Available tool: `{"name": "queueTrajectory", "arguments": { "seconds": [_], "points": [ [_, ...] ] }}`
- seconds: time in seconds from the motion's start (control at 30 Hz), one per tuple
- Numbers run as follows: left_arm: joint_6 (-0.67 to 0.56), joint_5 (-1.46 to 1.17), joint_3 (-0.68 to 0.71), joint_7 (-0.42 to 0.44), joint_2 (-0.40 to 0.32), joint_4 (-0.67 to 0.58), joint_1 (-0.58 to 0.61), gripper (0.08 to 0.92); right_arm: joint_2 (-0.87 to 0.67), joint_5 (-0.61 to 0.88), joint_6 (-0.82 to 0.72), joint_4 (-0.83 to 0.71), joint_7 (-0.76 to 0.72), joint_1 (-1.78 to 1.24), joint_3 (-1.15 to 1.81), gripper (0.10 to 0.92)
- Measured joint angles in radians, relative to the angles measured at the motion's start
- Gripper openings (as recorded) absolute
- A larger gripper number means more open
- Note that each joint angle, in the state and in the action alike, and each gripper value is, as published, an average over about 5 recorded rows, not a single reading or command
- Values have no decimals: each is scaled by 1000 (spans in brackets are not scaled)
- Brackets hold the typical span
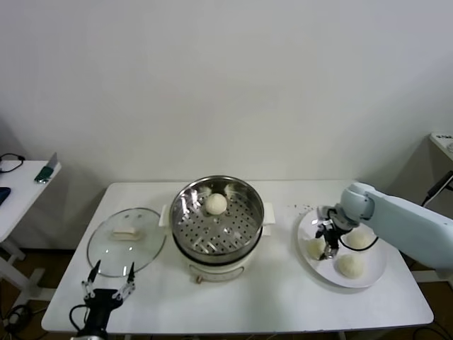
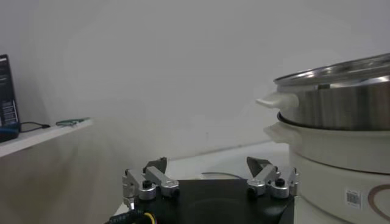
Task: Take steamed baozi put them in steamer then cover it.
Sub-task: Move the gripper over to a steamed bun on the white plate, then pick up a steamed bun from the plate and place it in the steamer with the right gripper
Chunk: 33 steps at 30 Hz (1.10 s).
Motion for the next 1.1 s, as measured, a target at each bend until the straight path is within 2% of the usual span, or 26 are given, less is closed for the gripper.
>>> {"name": "queueTrajectory", "arguments": {
  "seconds": [0.23,0.47,0.83,1.1],
  "points": [
    [2,5,5,0,0,-9,1,823,-2,67,4,25,-4,142,-87,687],
    [1,16,18,1,0,-14,5,823,59,225,-2,31,-2,414,-252,687],
    [2,24,41,3,1,-37,9,823,258,514,-63,45,45,694,-383,690],
    [6,24,40,0,15,-40,3,823,434,626,-116,37,102,725,-393,692]
  ]
}}
